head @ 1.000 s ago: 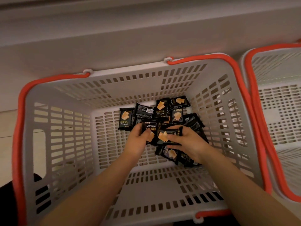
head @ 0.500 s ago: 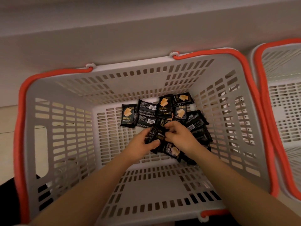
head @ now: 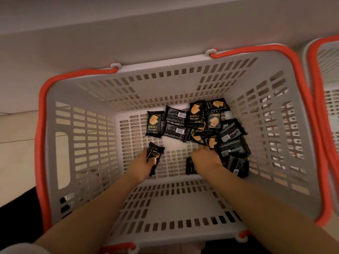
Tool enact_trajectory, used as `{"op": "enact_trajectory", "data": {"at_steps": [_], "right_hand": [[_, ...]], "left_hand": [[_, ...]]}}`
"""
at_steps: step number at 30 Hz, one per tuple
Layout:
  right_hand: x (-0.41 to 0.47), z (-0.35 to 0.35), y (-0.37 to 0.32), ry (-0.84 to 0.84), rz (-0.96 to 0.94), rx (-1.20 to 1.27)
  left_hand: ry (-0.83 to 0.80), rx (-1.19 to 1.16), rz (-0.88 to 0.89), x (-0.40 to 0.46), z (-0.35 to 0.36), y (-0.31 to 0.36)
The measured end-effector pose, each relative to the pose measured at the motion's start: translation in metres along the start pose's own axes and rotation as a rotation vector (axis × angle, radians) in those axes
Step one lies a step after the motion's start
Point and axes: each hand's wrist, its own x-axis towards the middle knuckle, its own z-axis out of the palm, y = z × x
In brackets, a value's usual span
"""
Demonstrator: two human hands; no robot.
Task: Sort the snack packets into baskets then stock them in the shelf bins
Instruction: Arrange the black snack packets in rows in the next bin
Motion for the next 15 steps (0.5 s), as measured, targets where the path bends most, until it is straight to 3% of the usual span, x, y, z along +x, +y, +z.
{"op": "enact_trajectory", "data": {"at_steps": [10, 15], "right_hand": [[-0.028, -0.023, 0.000, -0.175, -0.042, 0.066], [-0.065, -0.067, 0.001, 0.121, -0.073, 0.688]], "left_hand": [[0.047, -0.192, 0.073, -0.029, -0.018, 0.029], [0.101, -0.470, 0.107, -0.061, -0.033, 0.059]]}}
